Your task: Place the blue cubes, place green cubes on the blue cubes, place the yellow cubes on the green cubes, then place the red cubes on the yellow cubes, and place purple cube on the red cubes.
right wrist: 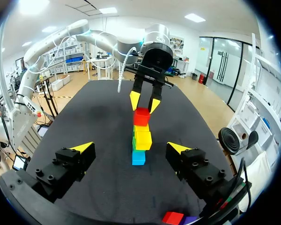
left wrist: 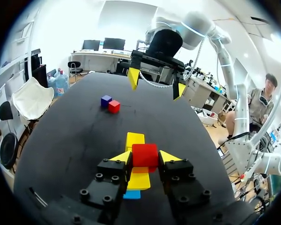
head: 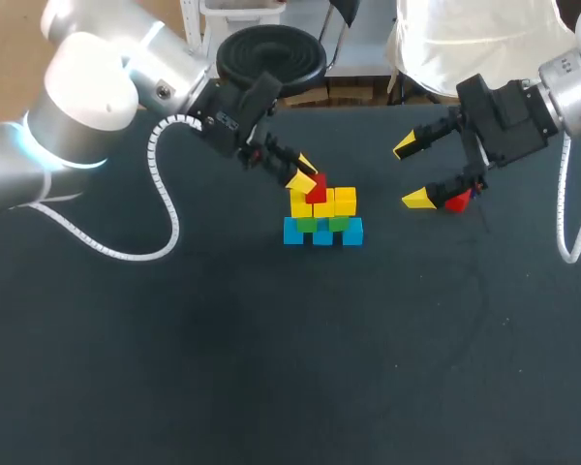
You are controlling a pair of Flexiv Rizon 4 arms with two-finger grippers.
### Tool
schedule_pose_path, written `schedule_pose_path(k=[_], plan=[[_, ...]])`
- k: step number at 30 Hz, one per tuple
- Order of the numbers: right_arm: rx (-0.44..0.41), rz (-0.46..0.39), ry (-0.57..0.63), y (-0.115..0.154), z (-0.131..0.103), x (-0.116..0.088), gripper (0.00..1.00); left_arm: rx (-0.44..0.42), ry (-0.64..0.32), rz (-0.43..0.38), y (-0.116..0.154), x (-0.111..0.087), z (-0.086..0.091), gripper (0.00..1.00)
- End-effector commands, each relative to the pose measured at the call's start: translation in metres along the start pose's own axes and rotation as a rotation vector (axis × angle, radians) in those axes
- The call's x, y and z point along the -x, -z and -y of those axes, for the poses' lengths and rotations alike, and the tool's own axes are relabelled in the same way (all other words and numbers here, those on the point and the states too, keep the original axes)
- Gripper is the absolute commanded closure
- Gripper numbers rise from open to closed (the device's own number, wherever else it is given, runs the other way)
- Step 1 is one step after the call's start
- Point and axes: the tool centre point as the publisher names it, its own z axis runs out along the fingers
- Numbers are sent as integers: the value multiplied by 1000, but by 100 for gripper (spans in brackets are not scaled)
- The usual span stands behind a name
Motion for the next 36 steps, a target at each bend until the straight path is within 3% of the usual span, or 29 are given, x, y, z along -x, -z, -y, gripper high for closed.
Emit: schedule_pose_path(k=[1, 2, 8, 17, 30, 36], plan=[[-1, -1, 0, 0, -1, 0, 0, 7, -1, 3, -1, -1, 2, 82], [-1, -1, 0, 0, -1, 0, 0, 7, -1, 3, -1, -1, 2, 75], [-1, -1, 0, 0, -1, 0, 0, 13, 2, 3, 0, -1, 2, 64], [-1, -1, 0, 0, -1, 0, 0, 13, 6, 11, 0, 0, 3, 1], [-1, -1, 0, 0, -1, 0, 0, -11, 5, 78, 8, 7, 6, 0], [-1, -1, 0, 0, -1, 0, 0, -6, 3, 73, 10, 8, 7, 0]])
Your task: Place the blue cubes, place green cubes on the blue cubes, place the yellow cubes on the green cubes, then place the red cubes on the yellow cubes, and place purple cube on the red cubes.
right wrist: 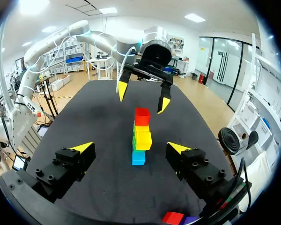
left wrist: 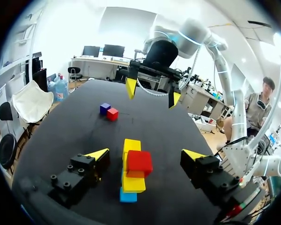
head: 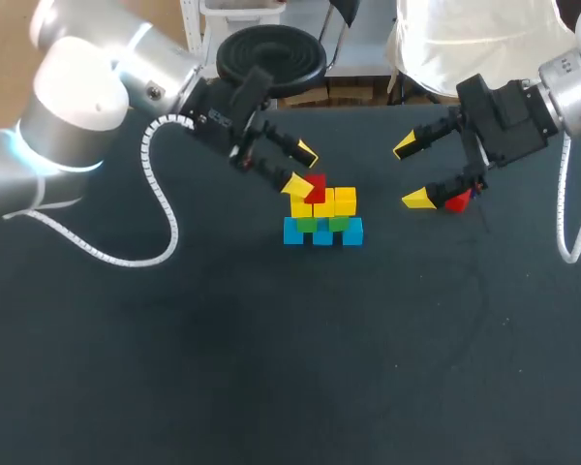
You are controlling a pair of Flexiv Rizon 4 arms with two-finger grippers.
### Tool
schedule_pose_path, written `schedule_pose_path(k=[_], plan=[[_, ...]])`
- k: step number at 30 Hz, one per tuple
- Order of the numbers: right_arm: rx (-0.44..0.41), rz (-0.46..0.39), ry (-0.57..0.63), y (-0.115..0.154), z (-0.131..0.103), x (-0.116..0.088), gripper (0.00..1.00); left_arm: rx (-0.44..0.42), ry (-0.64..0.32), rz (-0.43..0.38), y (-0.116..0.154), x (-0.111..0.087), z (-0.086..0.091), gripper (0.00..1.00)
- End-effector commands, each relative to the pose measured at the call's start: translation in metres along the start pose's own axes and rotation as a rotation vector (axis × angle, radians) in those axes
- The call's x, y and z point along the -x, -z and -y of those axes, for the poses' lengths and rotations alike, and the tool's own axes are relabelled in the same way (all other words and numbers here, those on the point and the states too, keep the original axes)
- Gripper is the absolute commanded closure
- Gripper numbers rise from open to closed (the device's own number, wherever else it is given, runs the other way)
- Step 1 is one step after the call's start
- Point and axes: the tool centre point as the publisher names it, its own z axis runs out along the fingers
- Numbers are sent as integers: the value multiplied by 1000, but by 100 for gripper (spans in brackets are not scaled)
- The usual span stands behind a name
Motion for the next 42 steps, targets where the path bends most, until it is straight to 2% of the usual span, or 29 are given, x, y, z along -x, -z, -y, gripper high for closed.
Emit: schedule_pose_path(k=[1, 12, 25, 35, 38, 39, 42], plan=[[-1, -1, 0, 0, -1, 0, 0, 8, 0, -2, 2, 0, 1, 0], [-1, -1, 0, 0, -1, 0, 0, 87, 9, -27, 18, 0, -6, 0], [-1, -1, 0, 0, -1, 0, 0, 163, 29, -46, 43, -7, -22, 0], [-1, -1, 0, 0, -1, 0, 0, 240, 14, -101, 63, -6, -33, 0], [-1, -1, 0, 0, -1, 0, 0, 224, -3, -87, 72, -4, -36, 0], [-1, -1, 0, 0, -1, 0, 0, 213, -19, -56, 77, -3, -37, 0], [-1, -1, 0, 0, -1, 0, 0, 213, -19, -56, 77, -3, -37, 0]])
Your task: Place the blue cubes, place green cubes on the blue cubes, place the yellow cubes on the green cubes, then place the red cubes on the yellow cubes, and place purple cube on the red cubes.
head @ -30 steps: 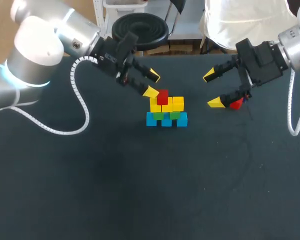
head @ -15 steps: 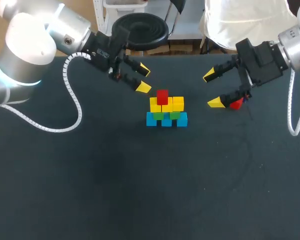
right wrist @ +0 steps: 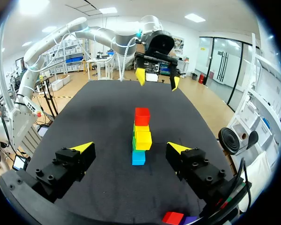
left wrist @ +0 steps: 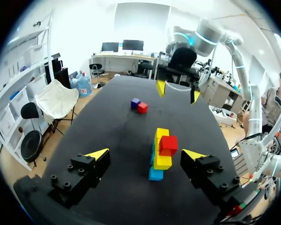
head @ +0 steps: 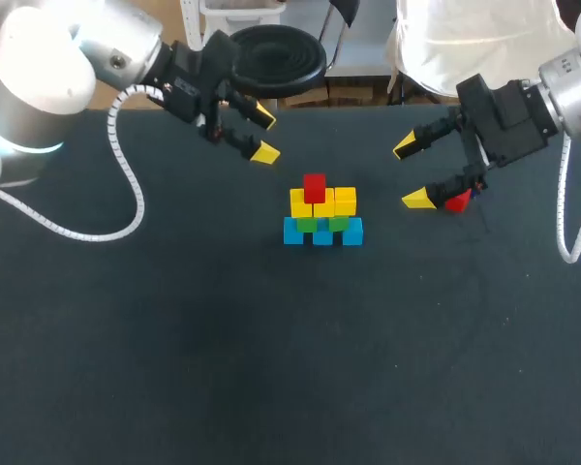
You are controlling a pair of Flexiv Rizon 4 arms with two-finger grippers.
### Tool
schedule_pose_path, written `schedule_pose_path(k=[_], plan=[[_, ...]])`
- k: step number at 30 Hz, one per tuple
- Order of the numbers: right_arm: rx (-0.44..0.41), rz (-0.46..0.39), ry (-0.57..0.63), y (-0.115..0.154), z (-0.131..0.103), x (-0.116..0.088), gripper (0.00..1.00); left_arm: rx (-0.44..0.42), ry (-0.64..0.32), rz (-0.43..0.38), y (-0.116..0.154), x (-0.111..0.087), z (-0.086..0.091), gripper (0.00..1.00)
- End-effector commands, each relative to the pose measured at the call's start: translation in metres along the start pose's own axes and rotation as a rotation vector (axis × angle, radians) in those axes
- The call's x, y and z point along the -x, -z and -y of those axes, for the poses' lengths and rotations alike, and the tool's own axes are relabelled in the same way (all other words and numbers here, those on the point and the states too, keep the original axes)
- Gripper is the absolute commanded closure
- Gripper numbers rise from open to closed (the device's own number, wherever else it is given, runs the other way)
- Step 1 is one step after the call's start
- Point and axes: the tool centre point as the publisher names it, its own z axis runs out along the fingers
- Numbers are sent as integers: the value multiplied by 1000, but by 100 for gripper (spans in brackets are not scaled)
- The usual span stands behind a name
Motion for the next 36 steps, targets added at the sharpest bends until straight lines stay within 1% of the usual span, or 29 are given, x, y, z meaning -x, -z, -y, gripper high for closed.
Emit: schedule_pose_path(k=[1, 11, 14, 16, 20, 23, 31, 33, 35, 36], plan=[[-1, -1, 0, 0, -1, 0, 0, -10, -3, 11, 4, -6, -3, 0], [-1, -1, 0, 0, -1, 0, 0, -10, -3, 11, 4, -6, -3, 0], [-1, -1, 0, 0, -1, 0, 0, 92, -63, -69, 4, -8, 1, 0], [-1, -1, 0, 0, -1, 0, 0, 106, -60, -57, 8, -9, 2, 0], [-1, -1, 0, 0, -1, 0, 0, 122, -60, -89, 11, -16, 3, 0], [-1, -1, 0, 0, -1, 0, 0, 120, -51, -84, 13, -19, 1, 0], [-1, -1, 0, 0, -1, 0, 0, 117, -53, -112, 18, -24, 1, 0], [-1, -1, 0, 0, -1, 0, 0, 105, -59, -111, 20, -24, 0, 0], [-1, -1, 0, 0, -1, 0, 0, 69, -70, -94, 22, -24, -1, 0], [-1, -1, 0, 0, -1, 0, 0, 69, -71, -101, 22, -24, -1, 0]])
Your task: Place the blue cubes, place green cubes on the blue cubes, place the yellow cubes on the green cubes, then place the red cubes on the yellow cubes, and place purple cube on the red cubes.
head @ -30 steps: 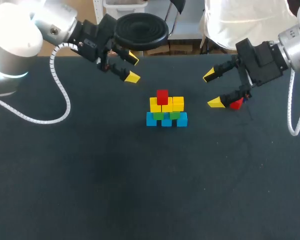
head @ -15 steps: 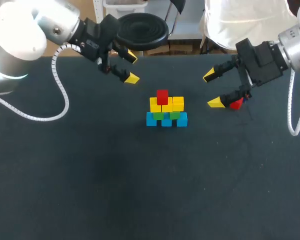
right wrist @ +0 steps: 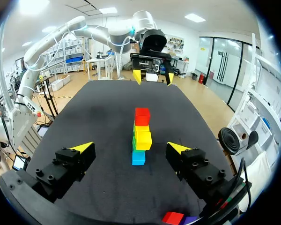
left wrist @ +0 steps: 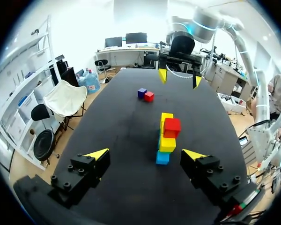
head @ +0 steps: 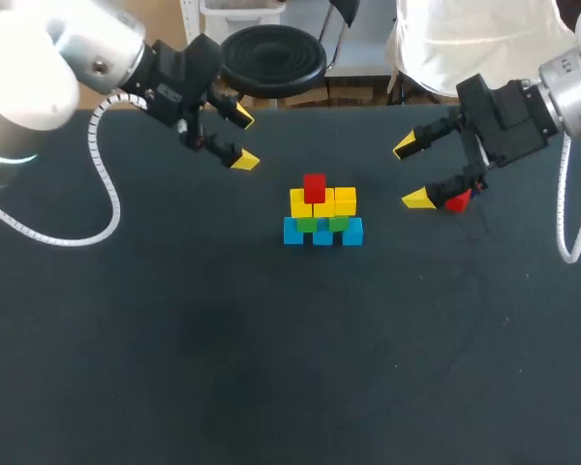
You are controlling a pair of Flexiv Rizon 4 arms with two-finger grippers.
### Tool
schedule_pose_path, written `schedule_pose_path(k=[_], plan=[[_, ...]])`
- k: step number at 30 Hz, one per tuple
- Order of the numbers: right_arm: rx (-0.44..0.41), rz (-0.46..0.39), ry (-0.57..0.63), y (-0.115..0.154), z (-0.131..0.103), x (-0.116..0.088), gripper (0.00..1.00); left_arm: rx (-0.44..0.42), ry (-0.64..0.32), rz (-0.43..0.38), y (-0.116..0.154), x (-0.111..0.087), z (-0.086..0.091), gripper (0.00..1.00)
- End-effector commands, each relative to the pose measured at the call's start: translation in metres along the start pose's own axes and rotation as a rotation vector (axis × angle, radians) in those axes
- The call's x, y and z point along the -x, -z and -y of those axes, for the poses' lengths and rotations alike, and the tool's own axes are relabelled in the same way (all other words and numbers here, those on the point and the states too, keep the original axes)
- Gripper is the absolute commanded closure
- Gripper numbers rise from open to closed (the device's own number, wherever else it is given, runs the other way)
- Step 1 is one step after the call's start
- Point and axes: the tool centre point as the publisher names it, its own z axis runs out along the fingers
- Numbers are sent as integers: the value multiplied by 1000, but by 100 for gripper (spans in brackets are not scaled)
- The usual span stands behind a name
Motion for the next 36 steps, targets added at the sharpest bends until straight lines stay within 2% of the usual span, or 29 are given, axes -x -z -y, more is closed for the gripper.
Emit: schedule_pose_path(k=[1, 21, 23, 24, 32, 36], plan=[[-1, -1, 0, 0, -1, 0, 0, -48, -1, 18, 4, -1, -6, 0], [-1, -1, 0, 0, -1, 0, 0, -48, -1, 18, 4, -1, -6, 0], [-5, 2, 26, 2, -2, 1, 0, -48, -1, 18, 4, -1, -6, 0], [2, -38, 66, 4, -4, 0, 0, -48, -1, 18, 4, -1, -6, 0], [56, -49, 90, 16, -17, -20, 0, -48, -1, 18, 4, -1, -6, 0], [108, -82, 121, 26, -27, -41, 0, -48, -1, 18, 4, -1, -6, 0]])
